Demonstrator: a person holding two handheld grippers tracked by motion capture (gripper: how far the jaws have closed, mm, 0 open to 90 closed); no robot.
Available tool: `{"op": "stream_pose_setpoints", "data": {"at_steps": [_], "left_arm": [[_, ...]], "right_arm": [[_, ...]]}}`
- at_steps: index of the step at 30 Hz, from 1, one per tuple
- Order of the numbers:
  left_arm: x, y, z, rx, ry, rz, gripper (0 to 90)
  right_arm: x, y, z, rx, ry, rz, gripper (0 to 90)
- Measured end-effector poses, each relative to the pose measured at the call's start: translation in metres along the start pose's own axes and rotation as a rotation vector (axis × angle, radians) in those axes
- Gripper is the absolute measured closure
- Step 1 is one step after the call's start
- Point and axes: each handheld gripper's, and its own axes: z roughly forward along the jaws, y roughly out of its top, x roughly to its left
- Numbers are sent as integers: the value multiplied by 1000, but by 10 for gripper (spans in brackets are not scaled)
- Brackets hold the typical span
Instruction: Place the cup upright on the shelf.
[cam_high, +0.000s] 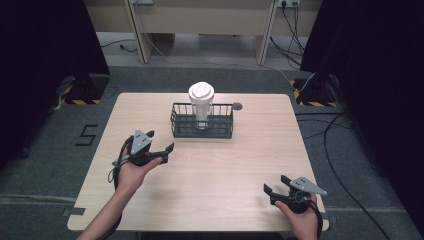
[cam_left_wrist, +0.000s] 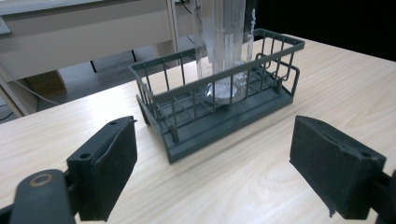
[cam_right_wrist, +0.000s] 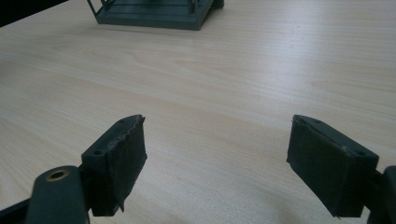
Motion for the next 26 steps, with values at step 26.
{"op": "stream_pose_setpoints", "data": {"at_steps": [26], "left_arm": [[10, -82, -63, -34, 107, -77, 146]], "right_arm": [[0, 0, 0, 0, -4, 0, 199]]}}
